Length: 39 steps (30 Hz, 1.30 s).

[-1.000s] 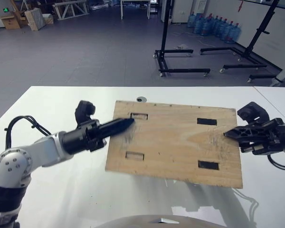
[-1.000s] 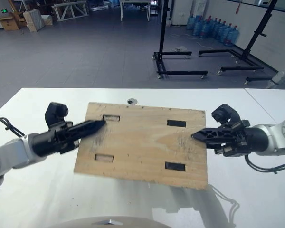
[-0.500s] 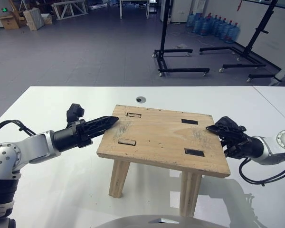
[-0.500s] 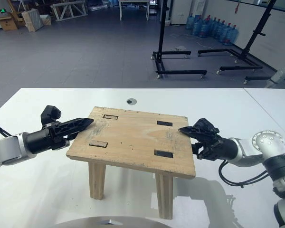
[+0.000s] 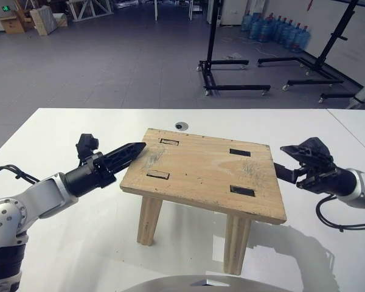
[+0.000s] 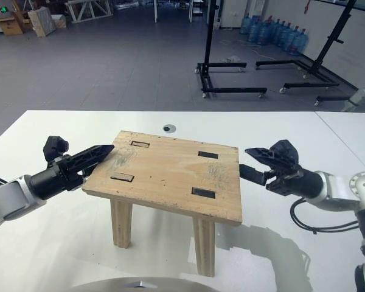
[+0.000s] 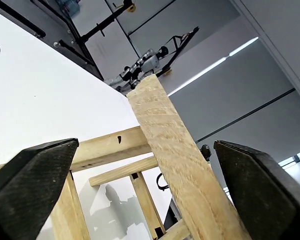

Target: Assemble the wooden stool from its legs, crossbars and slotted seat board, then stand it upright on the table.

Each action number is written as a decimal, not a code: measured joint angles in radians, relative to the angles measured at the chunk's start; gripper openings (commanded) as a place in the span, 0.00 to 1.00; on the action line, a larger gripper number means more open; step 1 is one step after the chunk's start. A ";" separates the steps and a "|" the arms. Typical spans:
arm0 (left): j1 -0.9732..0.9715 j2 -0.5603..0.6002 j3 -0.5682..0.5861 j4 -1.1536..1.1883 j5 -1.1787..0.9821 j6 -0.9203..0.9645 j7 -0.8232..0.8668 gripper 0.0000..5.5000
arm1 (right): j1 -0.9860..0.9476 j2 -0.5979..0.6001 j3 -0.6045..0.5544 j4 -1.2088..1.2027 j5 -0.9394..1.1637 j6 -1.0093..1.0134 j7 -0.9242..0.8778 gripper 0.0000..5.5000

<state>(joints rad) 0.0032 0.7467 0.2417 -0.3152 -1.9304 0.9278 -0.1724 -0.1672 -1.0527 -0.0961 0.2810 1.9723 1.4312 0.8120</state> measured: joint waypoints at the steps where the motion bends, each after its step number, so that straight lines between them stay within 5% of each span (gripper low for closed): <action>1: 0.023 -0.011 0.008 -0.002 0.002 -0.006 -0.015 0.90 | 0.078 0.027 -0.049 -0.056 0.000 -0.027 -0.016 0.63; 8: 0.145 -0.022 0.099 -0.031 0.064 -0.021 -0.089 0.90 | 0.467 0.170 -0.289 -0.480 -0.043 -0.158 -0.056 0.63; 12: 0.246 -0.032 0.202 -0.054 0.243 -0.086 -0.181 0.90 | 0.591 0.252 -0.356 -0.686 -0.302 -0.307 0.049 0.63; 17: 0.361 -0.035 0.235 -0.094 0.531 -0.166 -0.365 0.90 | 0.693 0.329 -0.336 -0.809 -0.662 -0.553 0.244 0.63; 23: 0.487 0.010 0.092 -0.136 0.907 -0.282 -0.635 0.90 | 0.743 0.342 -0.212 -0.855 -0.987 -0.792 0.385 0.63; 39: 0.411 0.026 0.030 -0.116 1.055 -0.325 -0.809 0.90 | 0.578 0.397 -0.042 -0.953 -1.158 -0.868 0.103 0.63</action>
<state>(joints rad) 0.4138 0.7726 0.2714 -0.4313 -0.8752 0.6029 -0.9810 0.4105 -0.6555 -0.1381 -0.6716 0.8143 0.5634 0.9147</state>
